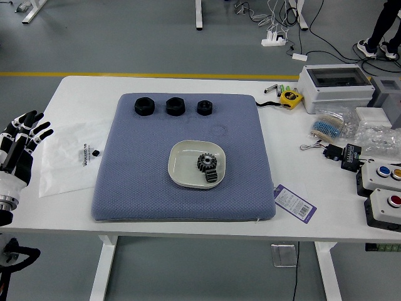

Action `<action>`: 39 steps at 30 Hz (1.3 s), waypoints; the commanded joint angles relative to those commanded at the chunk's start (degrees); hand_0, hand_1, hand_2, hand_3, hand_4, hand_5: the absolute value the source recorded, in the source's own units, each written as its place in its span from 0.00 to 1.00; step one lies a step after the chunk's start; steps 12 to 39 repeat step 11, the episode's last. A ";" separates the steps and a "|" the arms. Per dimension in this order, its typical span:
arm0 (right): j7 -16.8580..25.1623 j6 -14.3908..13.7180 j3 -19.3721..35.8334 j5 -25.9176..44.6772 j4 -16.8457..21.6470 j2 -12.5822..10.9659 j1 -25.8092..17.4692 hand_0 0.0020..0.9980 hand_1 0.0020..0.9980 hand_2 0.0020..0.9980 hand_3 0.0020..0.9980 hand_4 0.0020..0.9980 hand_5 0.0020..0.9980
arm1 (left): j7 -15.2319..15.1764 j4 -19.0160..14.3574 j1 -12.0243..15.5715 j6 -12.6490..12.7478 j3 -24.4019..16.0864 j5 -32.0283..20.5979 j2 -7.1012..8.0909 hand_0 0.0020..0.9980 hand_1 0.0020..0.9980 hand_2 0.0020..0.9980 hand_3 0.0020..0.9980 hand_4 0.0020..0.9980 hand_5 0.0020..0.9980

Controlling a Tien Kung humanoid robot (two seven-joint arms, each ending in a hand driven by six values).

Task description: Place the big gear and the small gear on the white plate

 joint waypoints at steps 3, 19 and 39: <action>-0.04 0.06 -0.03 -0.15 0.00 0.02 -0.18 0.75 0.79 0.86 0.86 0.93 0.82 | 0.06 0.40 0.36 -0.67 0.06 -3.31 0.02 0.82 0.86 0.90 0.82 1.00 0.69; 0.16 -0.44 -0.52 -0.12 -0.03 0.22 -0.74 0.74 0.79 0.86 0.86 0.94 0.83 | 0.19 0.76 0.92 -2.58 -0.61 -4.73 0.17 0.88 0.92 0.96 0.86 1.00 0.82; 0.16 -0.44 -0.52 -0.12 -0.03 0.22 -0.74 0.74 0.79 0.86 0.86 0.94 0.83 | 0.19 0.76 0.92 -2.58 -0.61 -4.73 0.17 0.88 0.92 0.96 0.86 1.00 0.82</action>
